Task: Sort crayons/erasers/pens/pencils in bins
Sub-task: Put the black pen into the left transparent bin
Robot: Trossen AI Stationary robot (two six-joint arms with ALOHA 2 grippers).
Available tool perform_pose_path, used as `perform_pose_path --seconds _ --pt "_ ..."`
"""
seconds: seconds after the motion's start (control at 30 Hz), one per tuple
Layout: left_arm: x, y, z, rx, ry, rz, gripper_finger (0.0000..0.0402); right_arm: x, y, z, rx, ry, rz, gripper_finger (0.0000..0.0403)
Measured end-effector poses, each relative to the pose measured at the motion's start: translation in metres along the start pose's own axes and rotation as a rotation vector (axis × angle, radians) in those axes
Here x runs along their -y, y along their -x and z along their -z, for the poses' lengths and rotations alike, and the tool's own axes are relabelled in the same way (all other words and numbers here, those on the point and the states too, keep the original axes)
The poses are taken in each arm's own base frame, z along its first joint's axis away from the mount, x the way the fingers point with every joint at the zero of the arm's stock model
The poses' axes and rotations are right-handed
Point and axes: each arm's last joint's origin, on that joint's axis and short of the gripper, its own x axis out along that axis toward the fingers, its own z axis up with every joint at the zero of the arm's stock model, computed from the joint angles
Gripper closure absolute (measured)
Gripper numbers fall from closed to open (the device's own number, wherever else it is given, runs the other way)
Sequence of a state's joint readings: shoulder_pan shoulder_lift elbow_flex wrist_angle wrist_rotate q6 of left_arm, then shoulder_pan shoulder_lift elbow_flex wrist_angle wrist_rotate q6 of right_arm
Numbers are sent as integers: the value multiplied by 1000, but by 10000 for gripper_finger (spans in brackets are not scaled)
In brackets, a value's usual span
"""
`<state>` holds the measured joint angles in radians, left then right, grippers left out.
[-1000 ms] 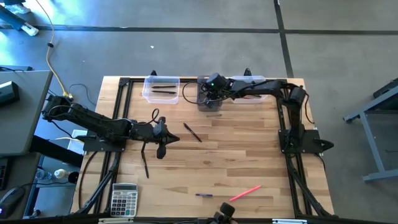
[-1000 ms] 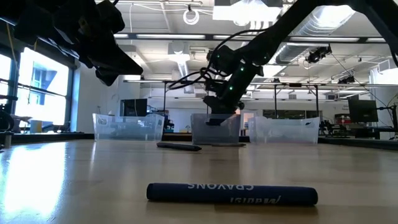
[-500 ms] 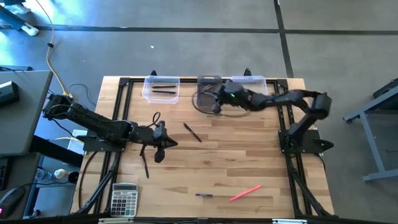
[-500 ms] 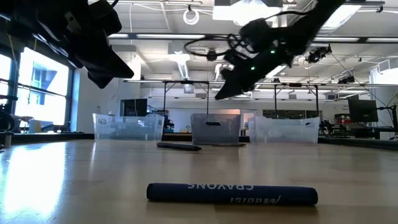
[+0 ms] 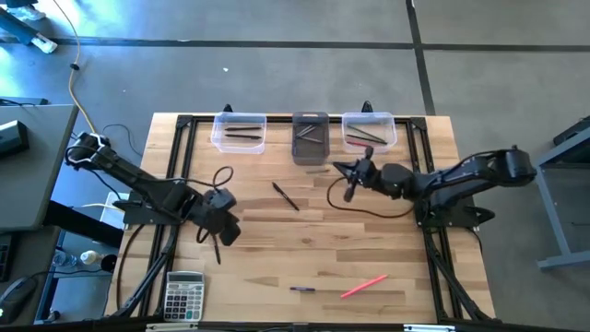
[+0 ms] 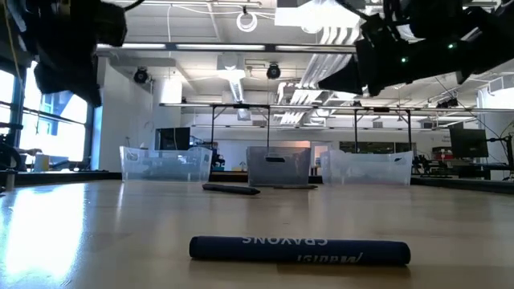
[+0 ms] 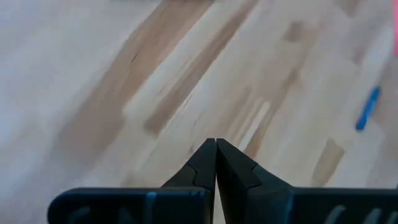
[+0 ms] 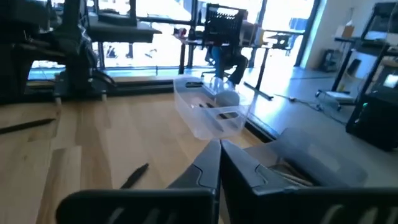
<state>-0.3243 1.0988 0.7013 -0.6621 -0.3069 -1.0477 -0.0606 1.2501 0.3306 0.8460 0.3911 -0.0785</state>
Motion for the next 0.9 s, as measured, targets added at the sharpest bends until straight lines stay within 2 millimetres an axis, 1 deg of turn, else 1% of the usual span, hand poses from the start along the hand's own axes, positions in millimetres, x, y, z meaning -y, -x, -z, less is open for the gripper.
perform_pose_path --seconds 0.07,0.13,0.27,0.43,0.53,0.67,0.8,0.9 --pt "-2 1 6 -28 143 -36 399 -4 4 -3 15 5 0 402" --pt "-3 2 10 -45 241 -60 392 -8 7 -5 28 16 -9 402" --pt "-6 5 17 -67 374 -108 364 -13 9 -9 46 32 -32 402" --pt "-8 7 30 -130 510 -187 318 -16 9 -11 53 45 -44 403" --pt "-6 4 42 -208 555 -247 293 -16 9 -11 53 45 -44 403" --pt "2 -6 59 -284 575 -321 269 -16 9 -11 53 46 -44 403" --pt "6 -16 71 -313 564 -381 258 -16 9 -11 54 62 -44 403" --pt "10 -22 74 -310 547 -371 257 -16 9 -11 54 63 -44 403"
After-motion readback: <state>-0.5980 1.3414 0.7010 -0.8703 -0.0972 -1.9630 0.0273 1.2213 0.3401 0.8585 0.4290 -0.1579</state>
